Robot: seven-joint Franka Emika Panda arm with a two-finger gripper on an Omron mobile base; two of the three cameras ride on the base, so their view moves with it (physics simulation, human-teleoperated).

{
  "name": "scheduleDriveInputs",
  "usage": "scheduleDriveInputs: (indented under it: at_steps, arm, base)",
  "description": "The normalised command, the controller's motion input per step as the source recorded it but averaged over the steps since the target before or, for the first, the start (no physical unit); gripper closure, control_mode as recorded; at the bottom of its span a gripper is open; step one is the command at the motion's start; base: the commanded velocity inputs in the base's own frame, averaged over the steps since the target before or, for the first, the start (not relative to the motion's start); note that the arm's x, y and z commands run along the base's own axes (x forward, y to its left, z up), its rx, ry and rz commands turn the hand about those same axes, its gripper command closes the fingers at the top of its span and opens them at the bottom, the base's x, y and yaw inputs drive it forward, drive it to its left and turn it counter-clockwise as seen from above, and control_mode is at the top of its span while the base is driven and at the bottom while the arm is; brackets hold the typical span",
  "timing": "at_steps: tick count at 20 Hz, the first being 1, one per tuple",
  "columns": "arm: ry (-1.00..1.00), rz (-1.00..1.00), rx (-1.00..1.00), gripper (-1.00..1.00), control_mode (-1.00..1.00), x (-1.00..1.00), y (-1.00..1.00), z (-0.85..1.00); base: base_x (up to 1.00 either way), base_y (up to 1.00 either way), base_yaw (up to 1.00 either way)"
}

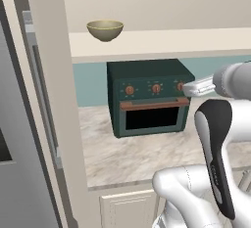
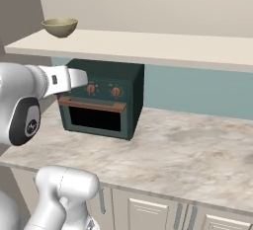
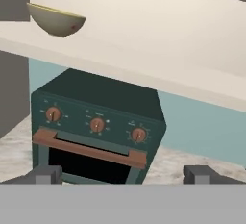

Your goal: Take the smaller bowl and place it next to the appetizer plate on the dining counter , and place the larger bowl next to the plate with cooked food.

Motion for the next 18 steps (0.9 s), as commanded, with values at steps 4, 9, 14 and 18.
scheduleDriveInputs:
  at_steps: [4, 9, 14, 18]
  arm:
    - [-0.02, 0.0, 0.02, -1.0, -1.0, 0.0, 0.0, 0.1]
    - [0.04, -0.02, 0.17, -1.0, -1.0, -0.02, 0.0, 0.12]
    - [0.09, -0.18, 0.4, -1.0, -1.0, 0.0, 0.04, 0.3]
    - [0.02, -0.23, 0.37, -1.0, -1.0, 0.0, 0.37, 0.37]
  base:
    - [0.0, 0.0, 0.0]
    - [0.0, 0.0, 0.0]
    - [0.0, 0.0, 0.0]
    - [0.0, 0.0, 0.0]
